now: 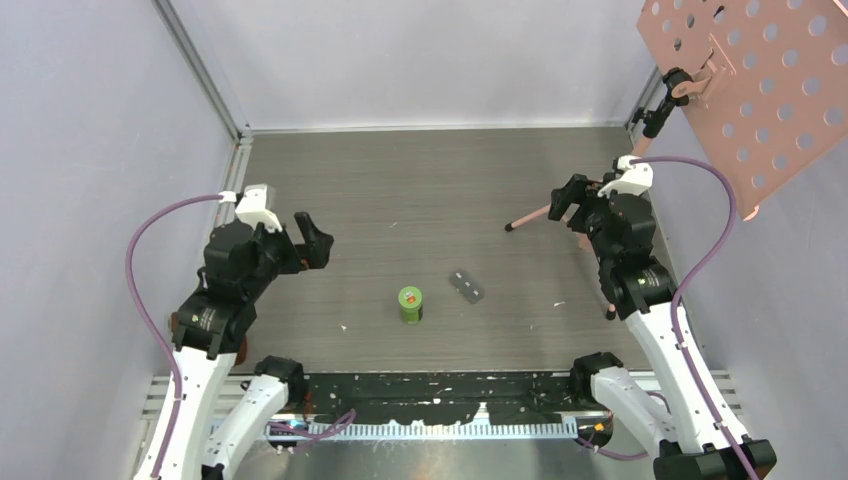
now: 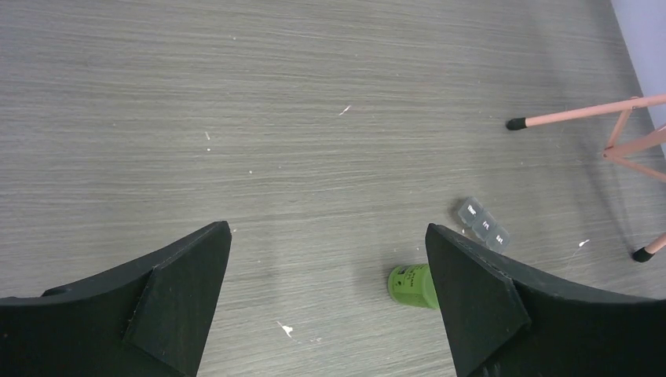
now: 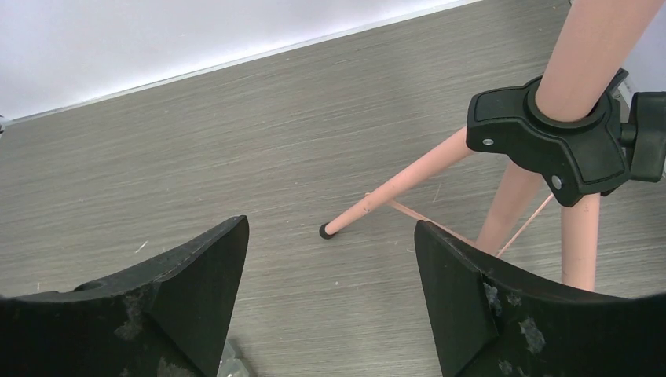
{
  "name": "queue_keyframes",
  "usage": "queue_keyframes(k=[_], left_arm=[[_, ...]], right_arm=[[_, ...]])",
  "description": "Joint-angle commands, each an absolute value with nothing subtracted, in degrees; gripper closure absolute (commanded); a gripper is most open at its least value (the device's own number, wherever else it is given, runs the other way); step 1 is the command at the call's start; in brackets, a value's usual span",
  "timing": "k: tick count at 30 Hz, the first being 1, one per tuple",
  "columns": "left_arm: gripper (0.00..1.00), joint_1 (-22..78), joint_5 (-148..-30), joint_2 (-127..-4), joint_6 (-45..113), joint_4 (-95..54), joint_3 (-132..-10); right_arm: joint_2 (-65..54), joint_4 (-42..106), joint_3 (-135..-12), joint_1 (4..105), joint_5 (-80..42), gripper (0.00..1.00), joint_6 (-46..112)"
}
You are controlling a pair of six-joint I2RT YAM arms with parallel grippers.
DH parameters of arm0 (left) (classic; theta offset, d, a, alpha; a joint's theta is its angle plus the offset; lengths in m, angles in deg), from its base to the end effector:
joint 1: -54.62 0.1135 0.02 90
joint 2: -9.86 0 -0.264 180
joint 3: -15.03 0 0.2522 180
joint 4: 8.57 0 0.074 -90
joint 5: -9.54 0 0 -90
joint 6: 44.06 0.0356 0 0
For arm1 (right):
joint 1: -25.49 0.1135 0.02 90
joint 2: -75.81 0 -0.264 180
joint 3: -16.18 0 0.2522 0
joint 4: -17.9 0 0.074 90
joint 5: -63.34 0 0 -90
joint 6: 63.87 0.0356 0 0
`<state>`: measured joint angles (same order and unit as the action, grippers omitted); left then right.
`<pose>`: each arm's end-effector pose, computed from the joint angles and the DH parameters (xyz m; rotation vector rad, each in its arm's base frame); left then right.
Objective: Sort the pills into containers
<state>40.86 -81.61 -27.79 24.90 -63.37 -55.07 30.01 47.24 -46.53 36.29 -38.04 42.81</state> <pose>0.1214 -0.0305 0.3684 -0.1127 1.9811 -0.4166 0.1817 0.0275 0.3527 0.2337 1.7711 0.1675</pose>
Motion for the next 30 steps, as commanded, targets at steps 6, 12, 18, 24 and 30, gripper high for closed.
queue_keyframes(k=[6,12,18,24,30], left_arm=[[0.0,40.7,-74.6,-27.7,16.0,-65.9,-59.6],[0.01,40.8,-90.8,-24.0,22.2,-57.3,-56.2],[0.01,40.5,-99.7,-25.5,25.8,-56.7,-53.1],[0.05,34.1,-102.5,-31.3,25.0,-55.2,-51.6],[0.09,24.1,-93.5,-33.2,24.7,-52.5,-47.7]], right_arm=[[29.3,48.6,-47.5,36.2,-33.3,0.06,40.4],[27.9,51.7,-48.1,36.2,-27.7,0.02,38.4],[26.4,52.5,-48.2,37.3,-20.2,0.05,37.7],[23.2,52.5,-47.6,44.6,-22.5,0.07,37.9],[19.1,52.9,-45.9,53.7,-29.0,0.03,37.7]])
